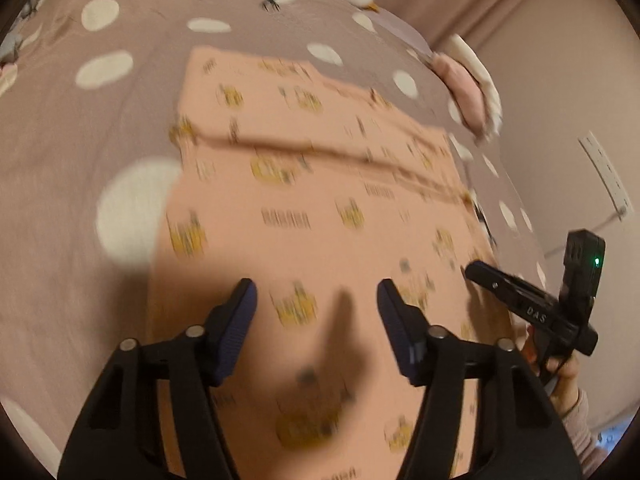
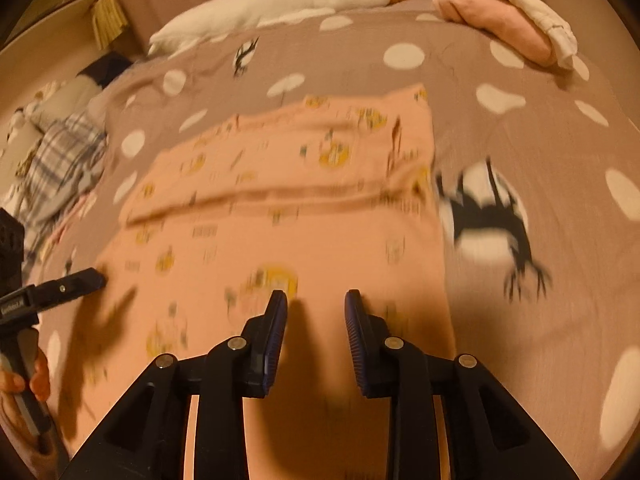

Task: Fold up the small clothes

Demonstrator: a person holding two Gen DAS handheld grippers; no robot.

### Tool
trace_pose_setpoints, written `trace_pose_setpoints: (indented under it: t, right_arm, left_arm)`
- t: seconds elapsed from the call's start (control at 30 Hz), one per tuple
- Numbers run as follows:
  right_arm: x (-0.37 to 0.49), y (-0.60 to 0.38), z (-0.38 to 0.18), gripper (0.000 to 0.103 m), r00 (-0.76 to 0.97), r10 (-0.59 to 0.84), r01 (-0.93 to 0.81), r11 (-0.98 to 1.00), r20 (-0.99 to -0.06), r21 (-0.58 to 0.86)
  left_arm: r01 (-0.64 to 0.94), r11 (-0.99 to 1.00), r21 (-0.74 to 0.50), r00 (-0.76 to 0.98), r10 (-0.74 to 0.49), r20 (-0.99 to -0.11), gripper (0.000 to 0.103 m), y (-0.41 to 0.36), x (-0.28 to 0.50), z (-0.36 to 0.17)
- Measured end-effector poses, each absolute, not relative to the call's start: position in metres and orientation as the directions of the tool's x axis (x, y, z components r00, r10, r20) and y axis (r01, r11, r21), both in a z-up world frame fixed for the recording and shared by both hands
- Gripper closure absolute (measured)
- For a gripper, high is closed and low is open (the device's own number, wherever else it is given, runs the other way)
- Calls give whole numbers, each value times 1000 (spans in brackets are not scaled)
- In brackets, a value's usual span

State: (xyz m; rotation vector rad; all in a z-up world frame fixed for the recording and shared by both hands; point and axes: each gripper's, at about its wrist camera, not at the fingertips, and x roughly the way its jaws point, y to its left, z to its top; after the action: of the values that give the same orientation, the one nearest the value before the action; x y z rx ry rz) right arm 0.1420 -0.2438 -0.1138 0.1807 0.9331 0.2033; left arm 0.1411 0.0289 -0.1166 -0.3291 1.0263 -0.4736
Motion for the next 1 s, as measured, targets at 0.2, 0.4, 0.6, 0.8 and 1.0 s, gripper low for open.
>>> trace_pose_setpoints:
  t: [0.2,0.4,0.6,0.8,1.0]
  right_arm:
    - [97,-248,-117,75,563,219,-89,975,-797,205]
    - [49,-256,-118,75,562,227,-94,973,-796,212]
    - [16,-287,-109,65,598,271,-19,946,-755,325]
    - [5,-312,-122,55,593,353,47,883,-724,468]
    - [9,-311,-128,55,576,419,19,851,-702,524]
  left_arm:
    - [198,861,-468,428,-505,-749,60,45,98,-125]
    - [182,864,-469,441,-498,-747,57,65,52,-114]
    - [92,868,-488,532,-457,-713,20,99,32,-106]
    - [77,807,-586,473,-547,-691,21,99,42,-124]
    - [91,721,-687,440,-648,-622,21,99,65,-127]
